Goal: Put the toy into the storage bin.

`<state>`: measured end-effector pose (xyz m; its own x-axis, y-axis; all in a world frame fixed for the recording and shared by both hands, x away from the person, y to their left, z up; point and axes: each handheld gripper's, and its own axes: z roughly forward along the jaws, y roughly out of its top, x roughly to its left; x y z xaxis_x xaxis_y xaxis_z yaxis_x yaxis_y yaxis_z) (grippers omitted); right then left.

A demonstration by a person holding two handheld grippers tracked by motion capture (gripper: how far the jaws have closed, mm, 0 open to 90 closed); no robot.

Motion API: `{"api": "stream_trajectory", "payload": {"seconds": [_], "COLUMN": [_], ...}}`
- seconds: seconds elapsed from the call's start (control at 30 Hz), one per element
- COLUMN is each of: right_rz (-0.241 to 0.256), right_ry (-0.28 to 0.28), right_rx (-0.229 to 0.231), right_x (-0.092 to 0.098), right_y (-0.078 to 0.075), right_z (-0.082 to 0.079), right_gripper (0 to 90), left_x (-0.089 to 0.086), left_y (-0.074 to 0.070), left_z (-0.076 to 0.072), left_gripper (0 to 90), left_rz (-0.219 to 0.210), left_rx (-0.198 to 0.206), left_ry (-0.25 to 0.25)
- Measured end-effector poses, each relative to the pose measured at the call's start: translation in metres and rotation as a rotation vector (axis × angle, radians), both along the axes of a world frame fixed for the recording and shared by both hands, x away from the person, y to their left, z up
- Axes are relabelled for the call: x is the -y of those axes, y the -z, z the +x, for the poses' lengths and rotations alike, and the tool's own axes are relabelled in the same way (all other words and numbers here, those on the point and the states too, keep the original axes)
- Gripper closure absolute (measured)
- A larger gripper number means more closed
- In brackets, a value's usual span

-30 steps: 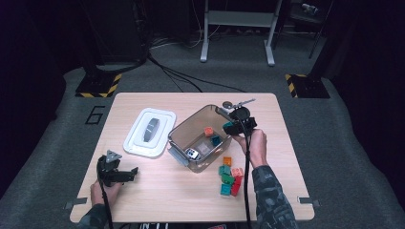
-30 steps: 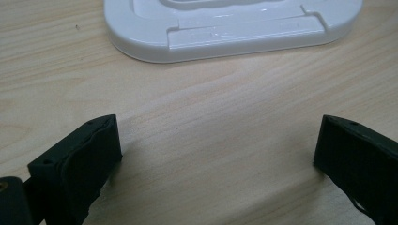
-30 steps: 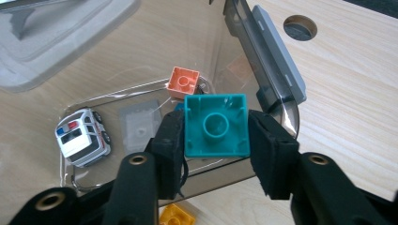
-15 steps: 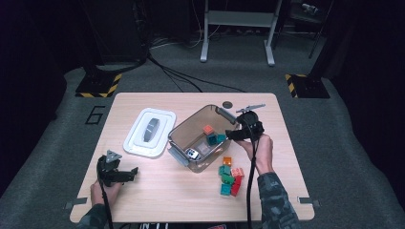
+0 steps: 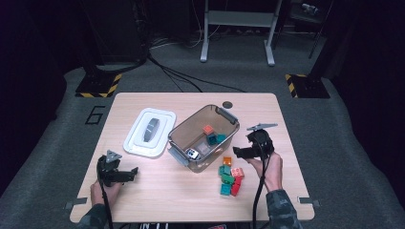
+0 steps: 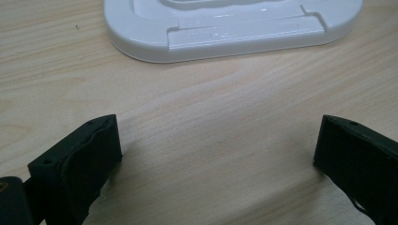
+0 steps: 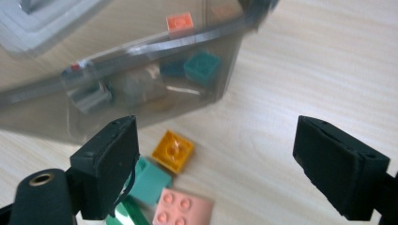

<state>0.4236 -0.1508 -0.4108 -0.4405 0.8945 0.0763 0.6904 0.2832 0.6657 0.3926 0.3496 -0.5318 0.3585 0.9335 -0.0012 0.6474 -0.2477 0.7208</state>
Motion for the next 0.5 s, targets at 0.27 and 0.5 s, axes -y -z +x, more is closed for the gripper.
{"api": "stream_trajectory", "payload": {"seconds": [0.27,0.5], "right_rz": [0.0,0.003], "right_ry": [0.021,0.021], "right_rx": [-0.063,-0.104], "right_x": [0.007,0.002], "right_y": [0.032,0.053], "right_z": [-0.023,-0.043], "right_gripper": [14.6,17.6], "left_x": [0.0,0.0], "left_y": [0.0,0.0], "left_z": [0.0,0.0], "left_gripper": [0.6,0.6], "left_rz": [0.001,0.001], "left_rx": [0.0,0.0], "left_ry": [0.0,-0.001]}}
